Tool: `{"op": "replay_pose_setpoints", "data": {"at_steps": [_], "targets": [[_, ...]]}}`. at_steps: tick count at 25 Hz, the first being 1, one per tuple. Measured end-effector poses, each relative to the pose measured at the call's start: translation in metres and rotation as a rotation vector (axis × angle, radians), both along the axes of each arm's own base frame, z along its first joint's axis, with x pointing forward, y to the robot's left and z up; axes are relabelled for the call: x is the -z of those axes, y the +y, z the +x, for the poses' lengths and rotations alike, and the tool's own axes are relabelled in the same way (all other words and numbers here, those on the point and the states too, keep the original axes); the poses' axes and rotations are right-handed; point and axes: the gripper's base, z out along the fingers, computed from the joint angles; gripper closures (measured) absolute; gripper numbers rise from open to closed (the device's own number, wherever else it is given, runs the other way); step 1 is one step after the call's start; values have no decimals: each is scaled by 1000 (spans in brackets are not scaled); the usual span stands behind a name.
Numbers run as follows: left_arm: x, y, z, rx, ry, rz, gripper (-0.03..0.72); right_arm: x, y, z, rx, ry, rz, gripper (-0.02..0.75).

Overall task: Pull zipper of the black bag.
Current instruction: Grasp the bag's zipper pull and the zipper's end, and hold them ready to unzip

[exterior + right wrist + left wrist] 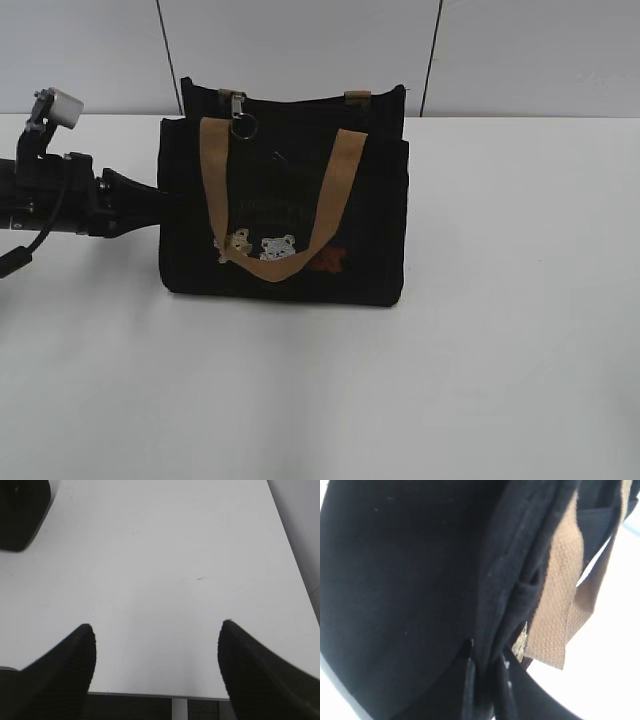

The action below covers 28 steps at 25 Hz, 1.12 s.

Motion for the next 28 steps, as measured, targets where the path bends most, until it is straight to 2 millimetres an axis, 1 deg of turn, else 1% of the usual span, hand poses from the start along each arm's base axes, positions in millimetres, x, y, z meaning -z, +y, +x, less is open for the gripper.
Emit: {"op": "replay_pose_setpoints", "data": {"at_steps": [16,19,21,24,28], "targets": [[-3,-2,-2,32,-4,-35,645,0,0,0,0,0,0,163],[-3,-2,-2,32,-4,-35,645,-4,1,1,-8,-13,13,163],[-3,-2,-2,32,-4,-35,645,-13,4,9,-26,-37,46,163],[-3,-2,-2,32,-4,-36,645,-25,14,33,-82,-36,139,163],[-3,-2,-2,33,-4,-37,646,-27,28,72,-215,39,195,163]]}}
